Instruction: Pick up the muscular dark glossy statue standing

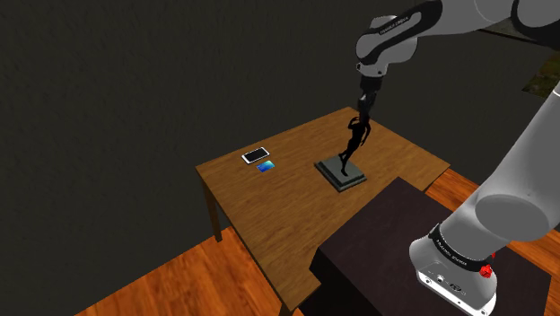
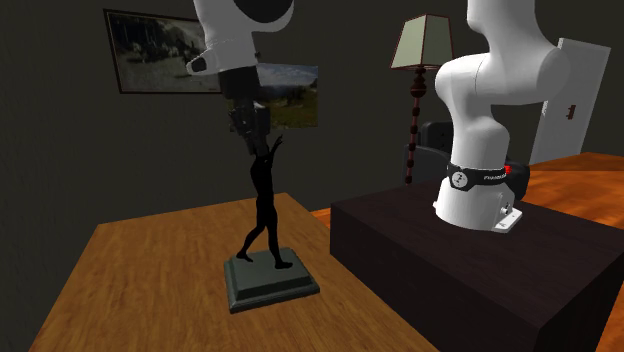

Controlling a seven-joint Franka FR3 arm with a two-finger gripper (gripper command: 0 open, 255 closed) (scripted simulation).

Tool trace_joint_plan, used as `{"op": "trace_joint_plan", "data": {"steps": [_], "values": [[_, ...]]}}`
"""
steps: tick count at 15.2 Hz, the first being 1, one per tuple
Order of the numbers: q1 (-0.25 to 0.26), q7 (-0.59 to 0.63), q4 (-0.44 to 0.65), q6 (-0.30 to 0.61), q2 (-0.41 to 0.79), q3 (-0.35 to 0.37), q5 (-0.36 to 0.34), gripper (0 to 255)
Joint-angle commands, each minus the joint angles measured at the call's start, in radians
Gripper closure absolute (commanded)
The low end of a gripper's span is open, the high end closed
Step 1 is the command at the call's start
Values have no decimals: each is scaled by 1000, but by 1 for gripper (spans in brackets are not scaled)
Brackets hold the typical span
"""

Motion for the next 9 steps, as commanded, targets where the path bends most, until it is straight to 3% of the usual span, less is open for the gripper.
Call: {"op": "trace_joint_plan", "data": {"steps": [1, 9], "values": [[1, 3, 12, -25, -15, -1, -6, 255], [4, 13, 53, -103, -55, -3, -22, 255]]}}
